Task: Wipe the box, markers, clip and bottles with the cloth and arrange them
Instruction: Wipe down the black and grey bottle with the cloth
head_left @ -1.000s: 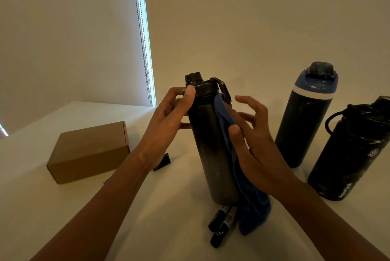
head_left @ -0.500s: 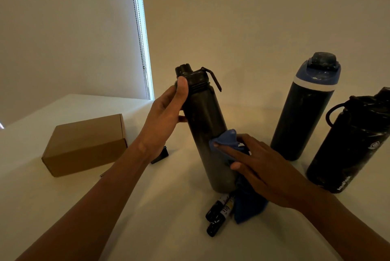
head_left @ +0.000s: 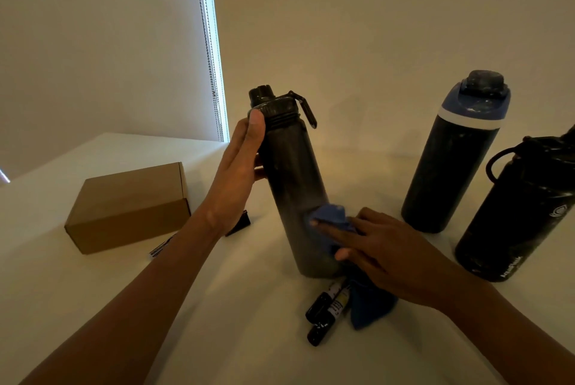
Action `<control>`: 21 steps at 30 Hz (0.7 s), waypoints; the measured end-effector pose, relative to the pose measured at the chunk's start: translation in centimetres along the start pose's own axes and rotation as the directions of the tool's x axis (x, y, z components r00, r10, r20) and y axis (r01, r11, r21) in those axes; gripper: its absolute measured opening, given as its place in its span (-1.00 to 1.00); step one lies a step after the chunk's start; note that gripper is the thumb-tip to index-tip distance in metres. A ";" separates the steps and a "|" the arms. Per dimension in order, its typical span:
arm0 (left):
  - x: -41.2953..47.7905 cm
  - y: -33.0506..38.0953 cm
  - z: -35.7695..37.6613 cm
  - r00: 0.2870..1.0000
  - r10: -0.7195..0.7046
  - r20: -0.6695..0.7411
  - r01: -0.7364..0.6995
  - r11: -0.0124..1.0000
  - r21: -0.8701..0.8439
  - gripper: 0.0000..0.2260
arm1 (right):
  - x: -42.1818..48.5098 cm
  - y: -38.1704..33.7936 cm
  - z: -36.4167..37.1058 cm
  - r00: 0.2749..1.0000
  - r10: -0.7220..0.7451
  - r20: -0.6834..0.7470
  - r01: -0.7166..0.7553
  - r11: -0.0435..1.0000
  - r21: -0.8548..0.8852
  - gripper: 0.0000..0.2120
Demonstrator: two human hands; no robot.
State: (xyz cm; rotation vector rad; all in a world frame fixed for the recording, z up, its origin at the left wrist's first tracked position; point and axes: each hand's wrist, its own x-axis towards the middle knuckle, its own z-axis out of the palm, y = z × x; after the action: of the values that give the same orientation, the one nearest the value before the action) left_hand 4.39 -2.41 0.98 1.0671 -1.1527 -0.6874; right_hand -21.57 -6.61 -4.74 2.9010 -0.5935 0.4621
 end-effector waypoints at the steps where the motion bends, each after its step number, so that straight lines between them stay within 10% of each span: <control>1: 0.1 0.0 -0.4 1.000 0.002 -0.024 -0.002 1.000 0.002 -0.54 | 0.0 -0.1 0.2 0.998 -0.037 0.050 0.038 0.999 -0.019 -0.52; 11: 0.6 -0.4 -2.9 0.972 -0.088 -0.218 0.085 0.996 -0.026 -0.53 | 1.0 -0.7 0.8 0.964 -0.257 0.072 0.267 0.921 -0.285 -0.11; 21: -0.1 -0.1 -1.7 0.980 -0.084 -0.179 0.077 0.996 -0.046 -0.40 | 2.6 -1.1 1.2 0.966 -0.220 -0.133 0.181 0.949 -0.257 -0.32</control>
State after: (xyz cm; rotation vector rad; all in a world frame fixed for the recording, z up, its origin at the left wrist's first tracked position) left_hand 5.97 -1.82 0.82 1.1242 -0.9412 -0.6591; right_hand -18.55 -6.80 -5.16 2.6235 -0.3018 0.5449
